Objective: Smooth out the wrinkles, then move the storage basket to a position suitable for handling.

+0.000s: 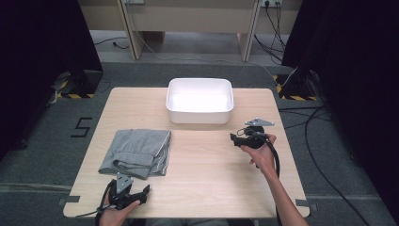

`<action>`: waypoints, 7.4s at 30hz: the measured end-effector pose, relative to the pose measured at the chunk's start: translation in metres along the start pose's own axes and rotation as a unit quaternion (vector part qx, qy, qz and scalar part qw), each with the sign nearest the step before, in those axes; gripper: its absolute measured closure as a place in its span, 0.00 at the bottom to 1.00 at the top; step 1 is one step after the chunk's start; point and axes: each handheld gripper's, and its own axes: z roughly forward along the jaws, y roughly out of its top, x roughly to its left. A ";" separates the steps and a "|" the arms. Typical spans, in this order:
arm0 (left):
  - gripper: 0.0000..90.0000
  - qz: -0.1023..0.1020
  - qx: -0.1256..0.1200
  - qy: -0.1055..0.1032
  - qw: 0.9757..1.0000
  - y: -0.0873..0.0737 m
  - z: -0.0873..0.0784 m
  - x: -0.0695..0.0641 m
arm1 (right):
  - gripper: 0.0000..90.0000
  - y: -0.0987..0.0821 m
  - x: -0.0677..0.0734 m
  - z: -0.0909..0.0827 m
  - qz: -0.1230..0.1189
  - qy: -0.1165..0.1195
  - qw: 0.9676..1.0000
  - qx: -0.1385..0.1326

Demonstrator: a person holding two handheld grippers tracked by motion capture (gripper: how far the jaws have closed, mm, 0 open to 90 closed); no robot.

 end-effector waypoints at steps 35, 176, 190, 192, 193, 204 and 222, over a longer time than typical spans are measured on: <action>0.13 0.004 -0.006 -0.004 1.000 -0.002 0.001 -0.002 | 0.44 0.062 -0.020 0.040 0.055 -0.030 0.997 -0.035; 0.20 0.002 0.000 -0.033 0.999 0.005 -0.009 0.005 | 0.45 -0.019 0.051 -0.084 -0.045 0.062 0.996 -0.042; 0.21 -0.009 -0.019 -0.019 1.000 0.015 -0.018 0.021 | 0.45 -0.013 0.101 -0.060 -0.086 0.121 0.988 -0.030; 0.21 -0.009 -0.021 -0.018 1.000 0.018 -0.020 0.022 | 0.45 -0.010 0.108 -0.058 -0.091 0.126 0.987 -0.029; 0.21 -0.009 -0.021 -0.018 1.000 0.018 -0.020 0.022 | 0.45 -0.008 0.111 -0.056 -0.094 0.128 0.987 -0.031; 0.21 -0.014 -0.029 -0.008 0.999 0.030 -0.029 0.036 | 0.45 0.002 0.148 -0.035 -0.117 0.163 0.979 -0.022; 0.21 -0.048 -0.042 -0.012 0.998 0.044 -0.036 0.063 | 0.45 0.016 0.201 -0.013 -0.149 0.203 0.968 -0.016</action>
